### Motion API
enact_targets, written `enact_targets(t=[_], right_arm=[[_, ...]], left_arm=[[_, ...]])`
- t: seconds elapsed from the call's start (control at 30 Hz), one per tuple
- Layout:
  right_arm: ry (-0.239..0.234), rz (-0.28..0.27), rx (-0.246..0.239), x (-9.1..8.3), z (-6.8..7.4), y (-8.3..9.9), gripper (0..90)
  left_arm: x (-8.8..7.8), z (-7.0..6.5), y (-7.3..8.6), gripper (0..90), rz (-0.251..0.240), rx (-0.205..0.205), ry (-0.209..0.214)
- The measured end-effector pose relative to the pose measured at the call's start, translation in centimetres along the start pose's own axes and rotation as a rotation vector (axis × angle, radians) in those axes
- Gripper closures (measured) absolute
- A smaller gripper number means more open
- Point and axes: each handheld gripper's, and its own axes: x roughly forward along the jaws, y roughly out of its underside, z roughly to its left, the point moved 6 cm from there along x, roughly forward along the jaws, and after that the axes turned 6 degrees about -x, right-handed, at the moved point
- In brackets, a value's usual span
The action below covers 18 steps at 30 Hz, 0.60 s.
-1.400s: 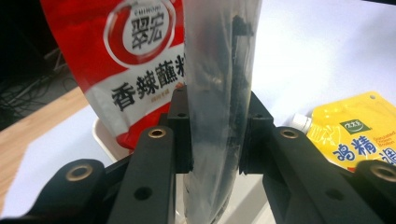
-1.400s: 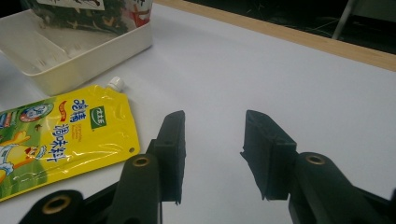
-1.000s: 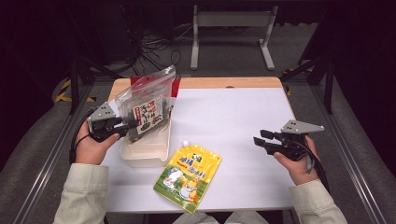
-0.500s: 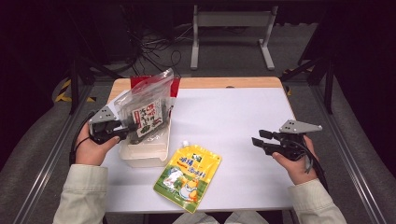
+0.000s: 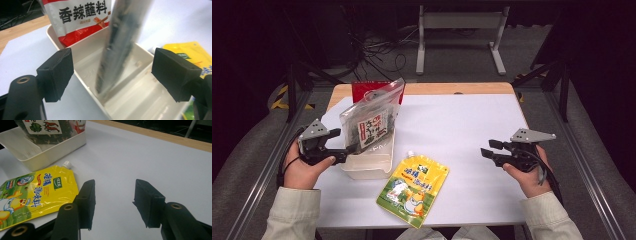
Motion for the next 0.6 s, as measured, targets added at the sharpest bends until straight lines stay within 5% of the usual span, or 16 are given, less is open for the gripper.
enact_targets(t=[0.4, 0.6], right_arm=[[-0.048, 0.017, 0.0, 0.9, 0.6, -0.1, 50.1], [-0.122, 0.054, 0.027, 2.2, 1.8, -0.2, 49.3]], left_arm=[[-1.9, -2.9, 0.7, 18.7, 0.048, 0.019, -0.009], [-2.5, -3.7, 1.5, 16.5, 0.066, 0.003, -0.018]])
